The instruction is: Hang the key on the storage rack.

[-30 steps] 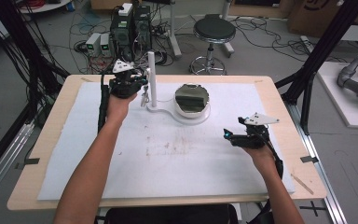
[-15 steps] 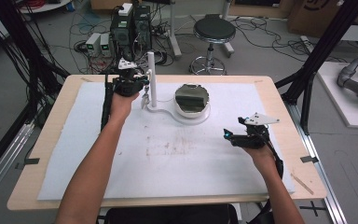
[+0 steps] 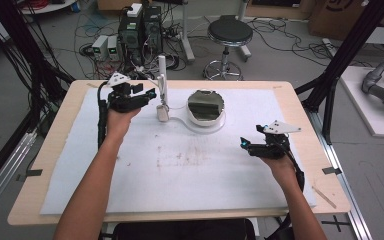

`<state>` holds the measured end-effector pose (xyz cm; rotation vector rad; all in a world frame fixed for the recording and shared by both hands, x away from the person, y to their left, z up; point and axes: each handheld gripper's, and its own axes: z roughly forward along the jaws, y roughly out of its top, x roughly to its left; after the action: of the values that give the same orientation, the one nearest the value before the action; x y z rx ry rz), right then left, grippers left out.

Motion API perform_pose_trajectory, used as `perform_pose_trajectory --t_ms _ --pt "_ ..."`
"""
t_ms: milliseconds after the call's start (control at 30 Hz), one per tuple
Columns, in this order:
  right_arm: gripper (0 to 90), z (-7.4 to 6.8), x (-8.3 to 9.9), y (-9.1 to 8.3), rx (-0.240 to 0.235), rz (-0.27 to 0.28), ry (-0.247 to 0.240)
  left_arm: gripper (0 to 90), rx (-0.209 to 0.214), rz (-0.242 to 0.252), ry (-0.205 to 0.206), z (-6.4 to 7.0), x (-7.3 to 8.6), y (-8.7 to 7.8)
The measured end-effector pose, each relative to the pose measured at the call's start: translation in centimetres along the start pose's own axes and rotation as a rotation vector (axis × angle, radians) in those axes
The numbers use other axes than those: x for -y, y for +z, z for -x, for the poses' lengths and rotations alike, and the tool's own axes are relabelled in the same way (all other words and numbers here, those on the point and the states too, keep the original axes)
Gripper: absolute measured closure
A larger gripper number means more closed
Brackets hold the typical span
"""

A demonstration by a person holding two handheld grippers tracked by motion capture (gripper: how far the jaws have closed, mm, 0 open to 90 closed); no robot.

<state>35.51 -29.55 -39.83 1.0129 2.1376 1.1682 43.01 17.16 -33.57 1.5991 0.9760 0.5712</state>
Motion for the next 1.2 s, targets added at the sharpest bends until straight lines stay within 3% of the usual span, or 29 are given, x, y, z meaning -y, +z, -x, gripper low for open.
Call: perform_pose_trajectory --t_ms 67,200,433,567,800,1200 --pt "21.7 0.0 0.0 0.0 0.0 0.004 0.006 34.1 0.029 0.015 -0.015 -0.2 0.5 -0.7" --pt "21.7 0.0 -0.1 -0.2 0.0 0.008 0.005 21.8 0.076 0.057 0.007 0.0 1.9 -2.6" --pt "21.6 0.0 -0.1 -0.1 -0.005 0.008 0.001 20.7 0.11 0.066 0.044 0.3 4.3 -4.9" --pt "21.6 0.1 0.1 0.0 0.0 0.002 0.009 20.8 0.107 0.065 0.068 0.6 5.7 -5.7" --pt "21.5 0.4 0.2 -0.2 -0.002 0.011 0.013 21.1 0.09 0.065 0.036 0.7 8.0 -6.7" --pt "21.5 0.2 0.1 -0.1 0.003 0.004 0.0 20.9 0.057 0.053 0.007 -0.1 9.0 -7.5"
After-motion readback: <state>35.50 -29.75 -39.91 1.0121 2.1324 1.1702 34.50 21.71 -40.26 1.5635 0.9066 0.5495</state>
